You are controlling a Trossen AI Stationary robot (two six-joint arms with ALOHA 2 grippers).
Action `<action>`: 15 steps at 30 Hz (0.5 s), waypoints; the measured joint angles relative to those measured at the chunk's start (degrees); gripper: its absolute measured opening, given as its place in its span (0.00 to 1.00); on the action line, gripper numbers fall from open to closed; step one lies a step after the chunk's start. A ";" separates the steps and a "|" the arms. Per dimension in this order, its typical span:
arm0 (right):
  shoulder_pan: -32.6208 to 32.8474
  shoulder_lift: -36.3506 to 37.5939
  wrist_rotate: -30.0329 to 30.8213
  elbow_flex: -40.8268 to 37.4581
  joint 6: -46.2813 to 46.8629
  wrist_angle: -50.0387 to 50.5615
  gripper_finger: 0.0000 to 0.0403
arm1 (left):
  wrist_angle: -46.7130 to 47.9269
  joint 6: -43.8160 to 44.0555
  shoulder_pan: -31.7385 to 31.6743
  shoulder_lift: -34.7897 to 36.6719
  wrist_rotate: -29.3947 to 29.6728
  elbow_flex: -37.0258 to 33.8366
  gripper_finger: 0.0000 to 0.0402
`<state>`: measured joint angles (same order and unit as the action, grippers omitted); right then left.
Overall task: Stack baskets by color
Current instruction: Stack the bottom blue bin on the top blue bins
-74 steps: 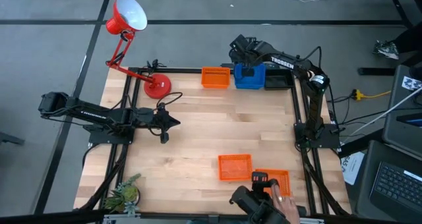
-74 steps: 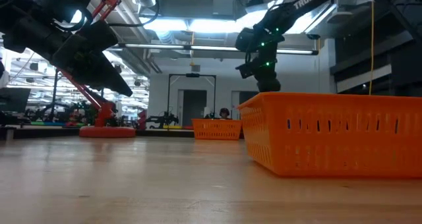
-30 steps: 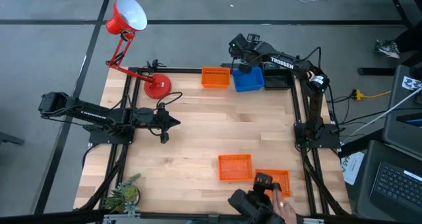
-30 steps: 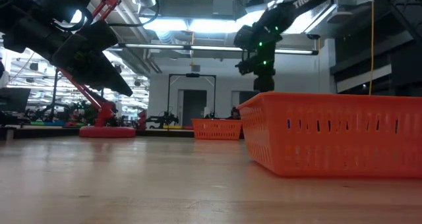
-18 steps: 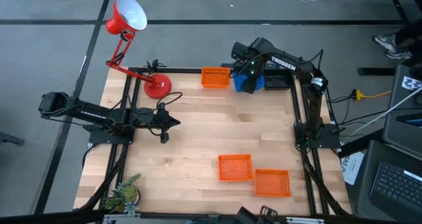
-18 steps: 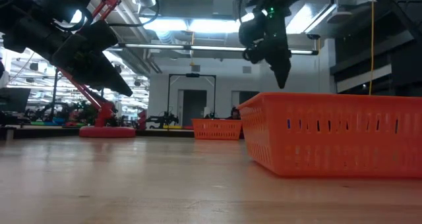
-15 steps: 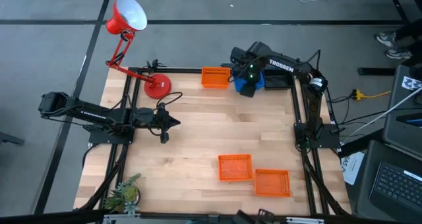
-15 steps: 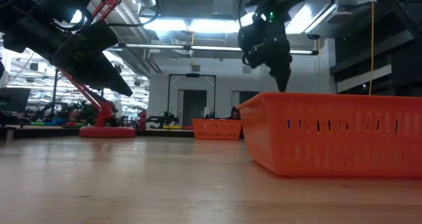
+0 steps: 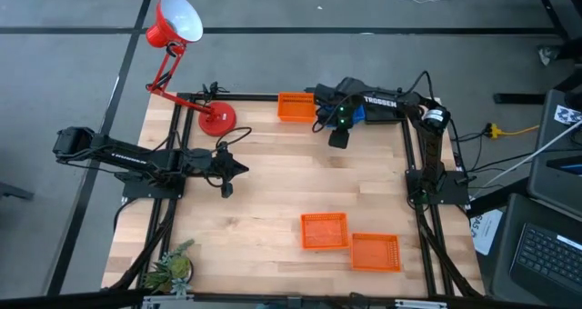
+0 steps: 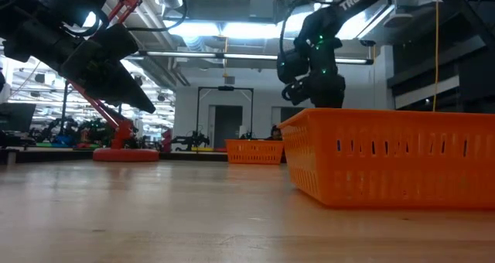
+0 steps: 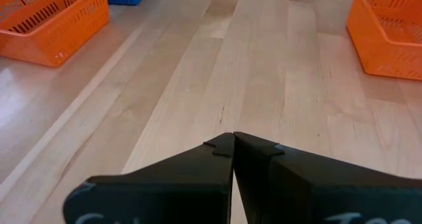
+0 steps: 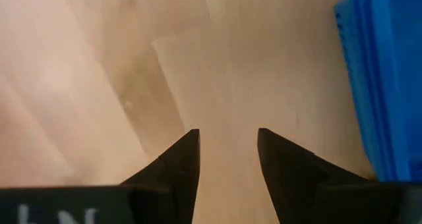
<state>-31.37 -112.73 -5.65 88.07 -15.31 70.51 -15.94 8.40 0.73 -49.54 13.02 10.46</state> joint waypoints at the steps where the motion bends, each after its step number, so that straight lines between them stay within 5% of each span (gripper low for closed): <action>1: -0.15 0.00 0.00 -0.77 0.05 -1.32 0.38 | 0.00 0.00 0.00 0.01 0.00 0.00 0.00; 7: -0.31 0.00 0.35 -2.93 0.27 -7.54 0.38 | 0.00 0.00 0.00 0.01 0.00 0.00 0.00; 15: -1.20 0.00 8.59 -3.01 6.71 -12.90 0.38 | 0.00 0.11 0.00 0.02 0.00 0.00 0.00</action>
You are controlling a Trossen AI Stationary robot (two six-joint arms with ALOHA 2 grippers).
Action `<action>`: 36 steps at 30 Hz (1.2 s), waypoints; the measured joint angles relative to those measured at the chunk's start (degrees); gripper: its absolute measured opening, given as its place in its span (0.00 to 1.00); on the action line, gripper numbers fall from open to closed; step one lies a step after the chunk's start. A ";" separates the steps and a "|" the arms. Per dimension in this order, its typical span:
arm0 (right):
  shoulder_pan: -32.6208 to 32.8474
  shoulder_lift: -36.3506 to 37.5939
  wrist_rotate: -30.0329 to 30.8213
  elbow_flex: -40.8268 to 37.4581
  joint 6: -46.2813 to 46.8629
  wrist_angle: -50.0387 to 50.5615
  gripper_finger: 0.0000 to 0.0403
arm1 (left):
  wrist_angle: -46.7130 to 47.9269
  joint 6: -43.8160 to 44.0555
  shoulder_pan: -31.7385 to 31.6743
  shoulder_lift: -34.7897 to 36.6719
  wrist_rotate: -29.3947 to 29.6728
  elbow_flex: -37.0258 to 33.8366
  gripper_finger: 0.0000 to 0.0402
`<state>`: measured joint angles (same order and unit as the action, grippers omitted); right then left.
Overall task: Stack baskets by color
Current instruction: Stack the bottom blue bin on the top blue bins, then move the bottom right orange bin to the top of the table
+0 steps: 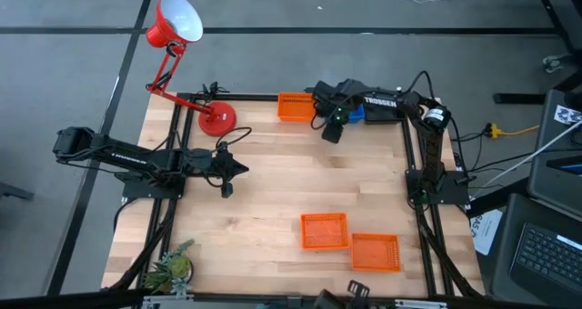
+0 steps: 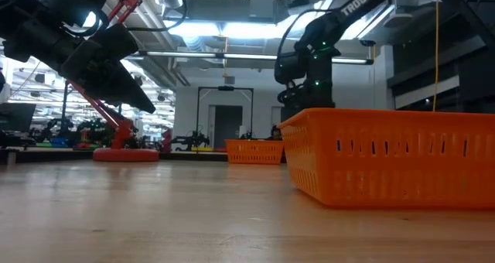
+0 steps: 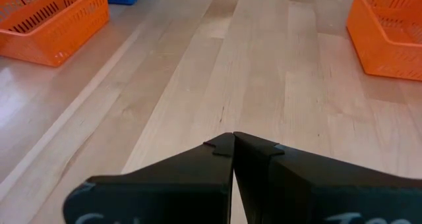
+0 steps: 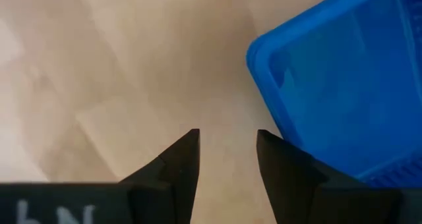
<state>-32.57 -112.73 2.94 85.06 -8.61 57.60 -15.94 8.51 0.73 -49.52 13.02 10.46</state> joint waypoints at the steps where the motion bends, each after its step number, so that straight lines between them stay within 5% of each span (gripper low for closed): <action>1: -0.26 0.00 0.02 0.00 0.89 -0.47 0.38 | 0.00 0.04 0.00 -0.02 0.00 0.00 0.00; 19: -1.01 0.00 -0.82 0.02 5.56 -2.35 0.38 | 0.00 0.13 0.00 -0.01 0.00 0.00 0.00; 22: -0.98 0.00 -6.62 0.02 5.60 -0.13 0.38 | 0.00 0.11 0.00 -0.02 -0.13 0.00 0.00; 29: 1.71 0.00 -30.38 0.36 0.54 4.51 0.38 | 0.00 0.11 0.00 -0.01 -0.33 0.00 0.00; 36: 4.47 0.02 -29.64 0.35 -1.37 15.09 0.38 | 0.00 0.31 0.00 0.00 -0.42 0.00 0.00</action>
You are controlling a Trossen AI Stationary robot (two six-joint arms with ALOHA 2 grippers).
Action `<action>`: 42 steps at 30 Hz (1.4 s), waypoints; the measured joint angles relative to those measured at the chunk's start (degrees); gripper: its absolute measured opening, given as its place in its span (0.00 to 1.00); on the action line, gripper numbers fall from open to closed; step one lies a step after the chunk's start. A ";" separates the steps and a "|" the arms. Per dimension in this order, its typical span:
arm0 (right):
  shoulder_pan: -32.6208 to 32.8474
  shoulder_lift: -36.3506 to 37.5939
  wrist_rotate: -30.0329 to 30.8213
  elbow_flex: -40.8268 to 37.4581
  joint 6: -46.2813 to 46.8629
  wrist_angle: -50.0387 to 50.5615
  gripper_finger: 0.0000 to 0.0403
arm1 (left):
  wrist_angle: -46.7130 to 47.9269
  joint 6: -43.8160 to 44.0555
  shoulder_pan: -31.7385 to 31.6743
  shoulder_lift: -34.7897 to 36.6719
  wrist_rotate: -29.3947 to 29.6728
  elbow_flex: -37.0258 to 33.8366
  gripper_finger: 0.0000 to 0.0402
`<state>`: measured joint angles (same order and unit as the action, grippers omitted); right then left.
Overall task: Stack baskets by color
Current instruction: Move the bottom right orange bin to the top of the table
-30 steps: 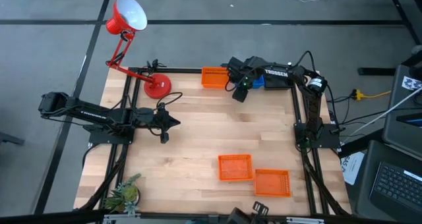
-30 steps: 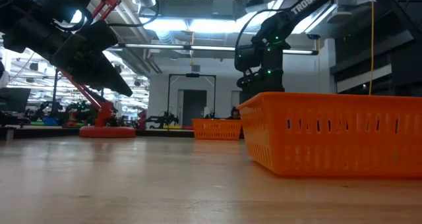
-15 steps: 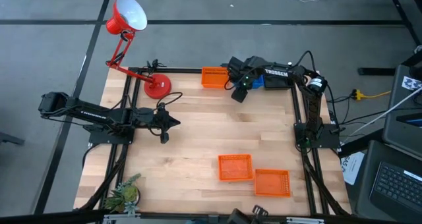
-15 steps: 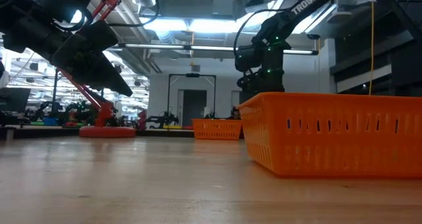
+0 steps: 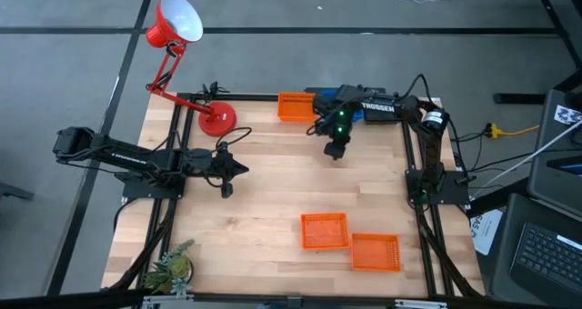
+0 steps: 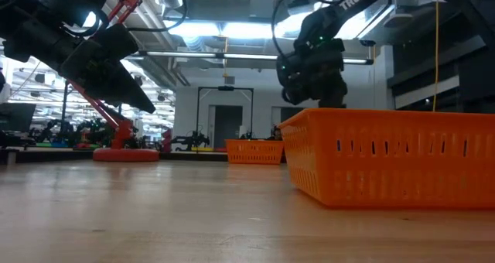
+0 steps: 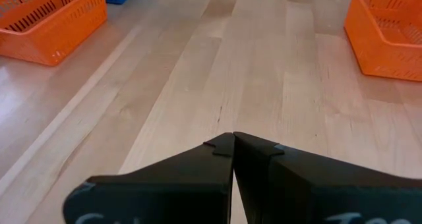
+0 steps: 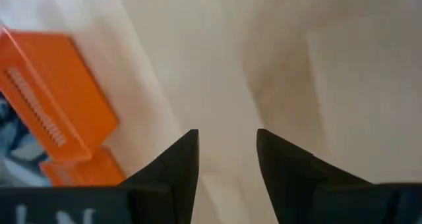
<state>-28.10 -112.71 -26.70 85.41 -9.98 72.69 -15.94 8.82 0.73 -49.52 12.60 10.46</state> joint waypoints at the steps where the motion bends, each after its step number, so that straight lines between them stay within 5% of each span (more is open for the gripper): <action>1: 0.36 0.02 0.51 0.01 0.61 1.09 0.38 | 0.00 0.00 0.00 0.00 0.00 0.00 0.00; 9: 4.58 1.27 9.98 3.68 8.86 16.38 0.38 | 0.00 0.00 0.00 -0.02 0.02 0.00 0.00; 16: 11.85 13.14 12.18 -0.13 21.57 17.28 0.38 | 0.02 0.00 0.00 -0.02 0.00 0.00 0.00; 27: 33.56 38.73 17.48 -13.34 66.34 16.37 0.38 | 0.51 0.00 0.00 -0.01 0.00 0.00 0.00; 33: 44.82 45.53 18.11 -23.99 83.36 1.17 0.38 | 0.50 -0.24 0.00 -0.02 0.00 0.00 0.00; 42: 56.97 42.93 11.88 -37.21 84.72 -35.30 0.38 | 0.50 -0.22 0.00 0.00 0.00 0.00 0.00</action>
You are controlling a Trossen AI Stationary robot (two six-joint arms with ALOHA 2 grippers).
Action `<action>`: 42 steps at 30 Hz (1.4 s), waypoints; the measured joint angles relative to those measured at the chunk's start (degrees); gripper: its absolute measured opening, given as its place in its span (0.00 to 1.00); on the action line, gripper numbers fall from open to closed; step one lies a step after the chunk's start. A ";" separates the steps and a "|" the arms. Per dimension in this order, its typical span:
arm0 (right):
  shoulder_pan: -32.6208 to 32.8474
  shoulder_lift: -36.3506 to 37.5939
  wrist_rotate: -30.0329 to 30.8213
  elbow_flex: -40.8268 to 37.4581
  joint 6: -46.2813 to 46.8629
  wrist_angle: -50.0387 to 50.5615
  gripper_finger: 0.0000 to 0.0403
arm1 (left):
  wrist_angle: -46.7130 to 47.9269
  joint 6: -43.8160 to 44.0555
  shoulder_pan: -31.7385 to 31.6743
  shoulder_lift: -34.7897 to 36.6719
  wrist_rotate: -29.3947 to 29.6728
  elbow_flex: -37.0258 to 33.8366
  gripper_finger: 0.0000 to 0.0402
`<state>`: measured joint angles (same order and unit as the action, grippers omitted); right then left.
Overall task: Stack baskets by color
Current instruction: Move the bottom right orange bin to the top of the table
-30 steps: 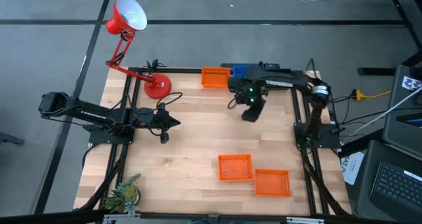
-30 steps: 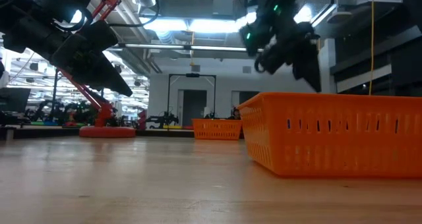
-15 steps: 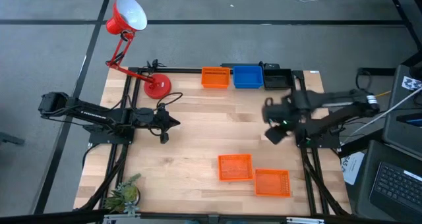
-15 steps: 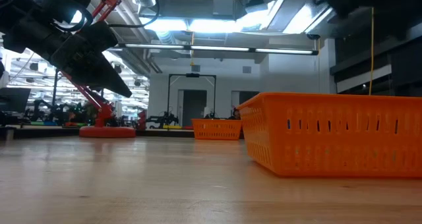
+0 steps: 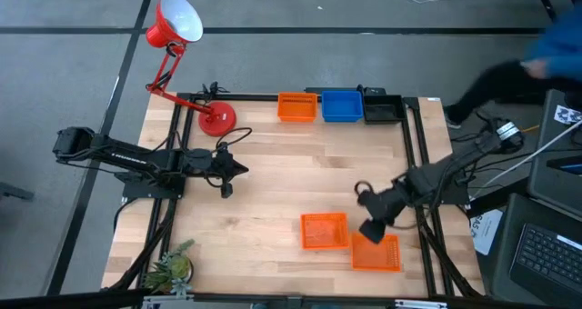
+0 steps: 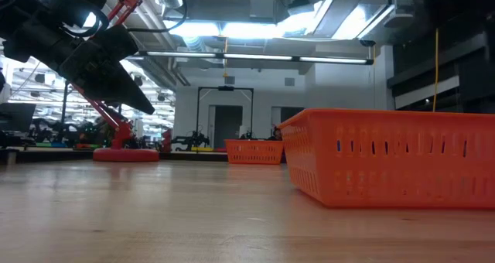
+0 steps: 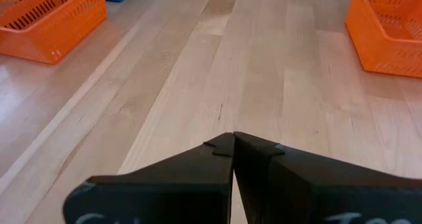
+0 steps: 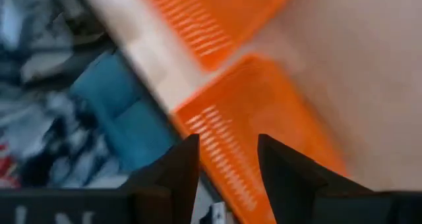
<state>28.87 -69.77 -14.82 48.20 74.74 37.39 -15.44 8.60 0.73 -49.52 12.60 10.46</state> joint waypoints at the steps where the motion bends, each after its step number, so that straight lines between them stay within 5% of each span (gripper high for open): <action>1: 1.40 -0.57 -0.19 -0.41 0.03 -2.15 0.38 | 0.00 0.05 0.02 -0.02 0.00 0.00 0.00; 11: 11.28 -10.16 2.53 -0.65 9.20 -3.89 0.32 | -0.04 0.33 0.00 0.00 0.00 0.00 0.00; 21: 9.85 -19.80 4.26 -0.65 8.92 5.11 0.29 | -0.15 0.30 0.00 -0.02 0.02 0.00 0.00; 30: 0.01 -20.99 15.62 -0.67 6.02 21.19 0.29 | -0.02 0.26 0.00 0.00 0.02 0.00 0.00; 42: -25.13 -20.99 32.96 -0.65 -17.13 0.70 0.29 | 0.00 0.24 0.00 0.00 0.02 0.00 0.00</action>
<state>3.73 -90.76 18.14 47.55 57.61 38.09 -15.45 8.84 0.73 -49.52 12.62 10.46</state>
